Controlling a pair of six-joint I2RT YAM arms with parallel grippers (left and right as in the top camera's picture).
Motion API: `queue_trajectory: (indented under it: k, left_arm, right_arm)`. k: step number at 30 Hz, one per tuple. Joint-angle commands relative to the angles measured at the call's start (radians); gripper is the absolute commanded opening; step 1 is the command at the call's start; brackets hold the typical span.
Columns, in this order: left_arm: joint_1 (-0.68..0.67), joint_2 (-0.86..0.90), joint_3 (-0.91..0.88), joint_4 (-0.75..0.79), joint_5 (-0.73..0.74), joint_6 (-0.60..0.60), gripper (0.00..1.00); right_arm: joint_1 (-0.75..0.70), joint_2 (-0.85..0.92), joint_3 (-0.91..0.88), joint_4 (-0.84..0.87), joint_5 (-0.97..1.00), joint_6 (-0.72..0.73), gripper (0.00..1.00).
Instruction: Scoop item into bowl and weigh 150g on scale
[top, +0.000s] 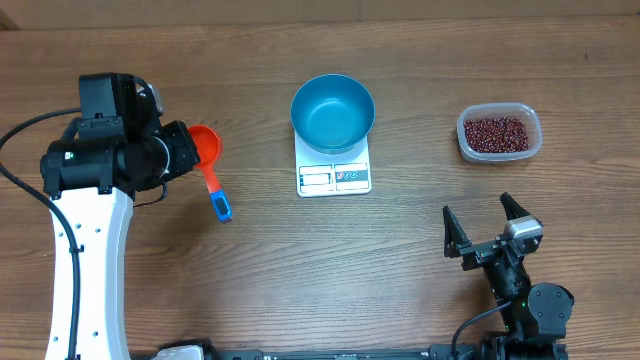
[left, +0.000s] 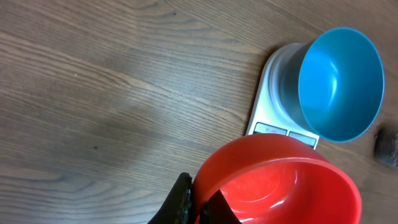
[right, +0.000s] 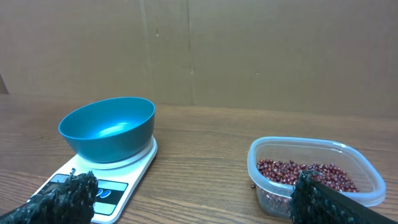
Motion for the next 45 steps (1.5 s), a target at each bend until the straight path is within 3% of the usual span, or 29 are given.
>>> queue_trajectory:
  k: [1,21,27,32,37,45]
  left_arm:
    - [-0.002,-0.013,0.000,0.003,0.002,-0.087,0.04]
    - [-0.006,-0.013,0.000,-0.127,0.001,-0.493,0.04]
    - [-0.070,-0.013,0.000,-0.156,-0.099,-0.642,0.04]
    - [-0.110,-0.013,0.000,-0.150,-0.137,-0.652,0.04]
    - [-0.113,-0.013,0.000,-0.150,-0.127,-0.652,0.04]
    - [-0.113,-0.013,0.000,-0.164,-0.131,-0.651,0.04]
  right_arm:
    - [0.002,-0.011,-0.011,0.006,-0.008,-0.016,1.00]
    - [0.002,-0.011,-0.011,0.006,-0.008,-0.016,1.00]
    - [0.002,-0.011,-0.011,0.006,-0.008,-0.016,1.00]
    - [0.002,-0.011,-0.011,0.006,-0.001,-0.017,1.00]
    - [0.002,-0.011,-0.011,0.005,0.169,-0.027,1.00]
    - [0.002,-0.011,-0.011,0.005,0.169,-0.027,1.00]
